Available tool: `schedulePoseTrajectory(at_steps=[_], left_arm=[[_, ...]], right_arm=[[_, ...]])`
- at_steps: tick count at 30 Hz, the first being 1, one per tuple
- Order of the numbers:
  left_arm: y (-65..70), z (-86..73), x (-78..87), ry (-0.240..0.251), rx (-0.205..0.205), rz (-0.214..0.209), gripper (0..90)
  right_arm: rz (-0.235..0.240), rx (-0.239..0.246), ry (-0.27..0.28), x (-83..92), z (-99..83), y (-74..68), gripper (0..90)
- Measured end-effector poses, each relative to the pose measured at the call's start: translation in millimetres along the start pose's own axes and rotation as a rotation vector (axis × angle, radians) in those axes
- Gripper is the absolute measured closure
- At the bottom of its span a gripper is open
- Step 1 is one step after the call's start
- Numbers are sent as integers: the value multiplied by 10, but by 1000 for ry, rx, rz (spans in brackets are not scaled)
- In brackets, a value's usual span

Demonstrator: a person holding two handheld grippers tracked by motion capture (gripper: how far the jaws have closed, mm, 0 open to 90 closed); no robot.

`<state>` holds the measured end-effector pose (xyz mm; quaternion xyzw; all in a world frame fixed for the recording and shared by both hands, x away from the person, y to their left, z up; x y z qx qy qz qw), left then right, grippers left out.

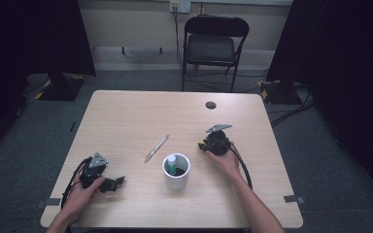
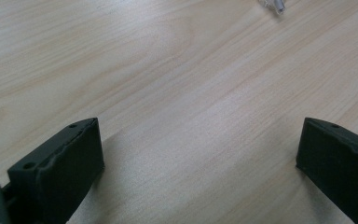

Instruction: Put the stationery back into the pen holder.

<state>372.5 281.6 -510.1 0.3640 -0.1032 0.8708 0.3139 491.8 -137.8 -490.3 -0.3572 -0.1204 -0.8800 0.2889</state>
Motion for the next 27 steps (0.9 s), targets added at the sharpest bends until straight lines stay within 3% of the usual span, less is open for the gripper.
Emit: schedulePoseTrajectory(at_steps=[27], left_arm=[[-2, 1, -2, 0, -1, -3, 0]], right_arm=[[105, -14, 134, 427, 93, -105, 675]])
Point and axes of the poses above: each handheld gripper's, and its own axes: x roughly backward along the jaws, z roughly out of its top, y roughly to its right, the point moved 1 cm from there along -x, roughly forward along the jaws, and after that the axes turned 4 degrees about -z, right-handed, at the moved point
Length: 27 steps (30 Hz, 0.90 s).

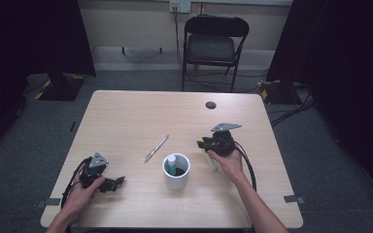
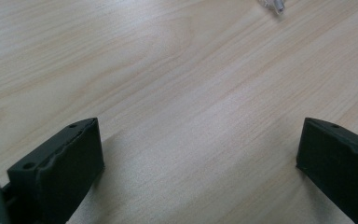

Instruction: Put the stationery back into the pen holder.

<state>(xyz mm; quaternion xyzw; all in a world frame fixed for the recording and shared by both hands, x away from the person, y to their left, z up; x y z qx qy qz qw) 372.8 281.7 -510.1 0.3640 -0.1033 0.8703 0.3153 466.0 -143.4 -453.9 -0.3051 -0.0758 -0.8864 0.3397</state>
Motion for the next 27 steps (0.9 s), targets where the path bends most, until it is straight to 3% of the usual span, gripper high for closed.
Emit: schedulePoseTrajectory(at_steps=[15, 27], left_arm=[[0, 0, 0, 0, 0, 0, 0], [0, 0, 0, 0, 0, 0, 0]], right_arm=[[20, 3, 71, 229, 41, -45, 677], [45, -12, 159, 472, 123, -103, 677]])
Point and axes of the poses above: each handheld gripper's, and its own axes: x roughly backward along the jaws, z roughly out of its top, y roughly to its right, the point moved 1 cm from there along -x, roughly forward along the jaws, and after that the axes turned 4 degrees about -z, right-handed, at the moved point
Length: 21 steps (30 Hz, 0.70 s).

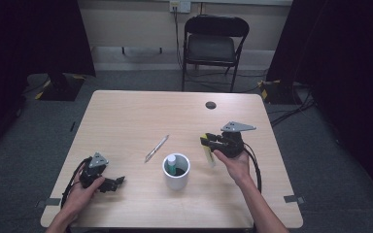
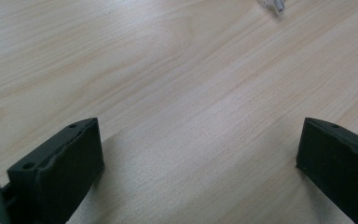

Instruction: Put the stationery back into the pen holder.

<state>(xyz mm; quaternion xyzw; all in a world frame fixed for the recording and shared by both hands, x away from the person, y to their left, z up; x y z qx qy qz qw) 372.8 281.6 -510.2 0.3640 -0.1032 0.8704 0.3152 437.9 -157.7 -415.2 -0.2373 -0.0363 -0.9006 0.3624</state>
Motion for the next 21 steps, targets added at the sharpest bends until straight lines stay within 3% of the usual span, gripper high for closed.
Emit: schedulePoseTrajectory(at_steps=[8, 21], left_arm=[[0, 0, 0, 0, 0, 0, 0], [0, 0, 0, 0, -1, 0, 0]], right_arm=[[15, -22, 54, 135, 74, -21, 677], [60, -20, 127, 254, 233, -123, 676]])
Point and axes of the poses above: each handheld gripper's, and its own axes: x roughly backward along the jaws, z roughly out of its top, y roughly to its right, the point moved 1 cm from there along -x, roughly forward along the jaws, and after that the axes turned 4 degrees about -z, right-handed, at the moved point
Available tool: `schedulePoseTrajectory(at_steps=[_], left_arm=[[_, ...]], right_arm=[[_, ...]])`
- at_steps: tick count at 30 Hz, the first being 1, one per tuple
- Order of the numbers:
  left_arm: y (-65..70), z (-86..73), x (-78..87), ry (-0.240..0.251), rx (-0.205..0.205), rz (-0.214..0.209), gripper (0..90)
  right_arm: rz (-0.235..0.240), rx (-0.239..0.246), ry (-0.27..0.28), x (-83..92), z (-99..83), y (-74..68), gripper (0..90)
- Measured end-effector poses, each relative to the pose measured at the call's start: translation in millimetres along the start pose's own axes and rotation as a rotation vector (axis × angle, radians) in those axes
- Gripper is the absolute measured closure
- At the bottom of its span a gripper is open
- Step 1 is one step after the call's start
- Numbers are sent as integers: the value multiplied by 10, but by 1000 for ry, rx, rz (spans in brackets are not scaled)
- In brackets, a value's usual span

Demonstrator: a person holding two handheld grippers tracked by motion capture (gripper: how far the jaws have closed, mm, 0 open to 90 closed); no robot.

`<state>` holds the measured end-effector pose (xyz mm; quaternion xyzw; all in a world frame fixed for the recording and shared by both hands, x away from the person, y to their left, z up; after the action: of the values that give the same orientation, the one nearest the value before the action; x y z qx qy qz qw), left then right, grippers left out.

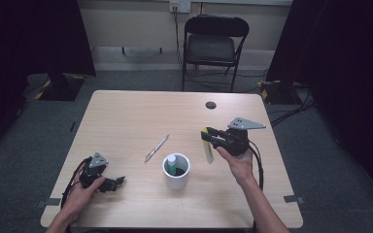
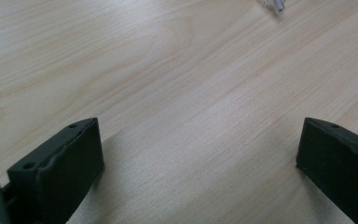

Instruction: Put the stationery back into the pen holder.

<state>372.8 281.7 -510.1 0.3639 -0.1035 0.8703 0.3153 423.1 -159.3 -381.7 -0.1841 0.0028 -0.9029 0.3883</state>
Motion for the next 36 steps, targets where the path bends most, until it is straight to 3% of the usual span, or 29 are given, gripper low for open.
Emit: schedulePoseTrajectory(at_steps=[18, 29, 36], left_arm=[[0, 0, 0, 0, 0, 0, 0], [-5, 4, -4, -2, -3, -4, 0], [-6, 4, -4, -2, -4, -4, 0]], right_arm=[[108, 63, 81, 4, 267, -498, 676], [160, 76, 71, -179, 238, -667, 676], [186, 80, 34, -327, 140, -734, 676]])
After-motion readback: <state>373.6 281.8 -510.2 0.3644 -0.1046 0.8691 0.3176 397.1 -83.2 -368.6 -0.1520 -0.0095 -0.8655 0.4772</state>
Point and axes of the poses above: each handheld gripper's, and its own axes: x roughly backward along the jaws, z roughly out of its top, y roughly to its right, the point moved 1 cm from there along -x, roughly forward along the jaws, and after that the axes turned 4 degrees about -z, right-handed, at the moved point
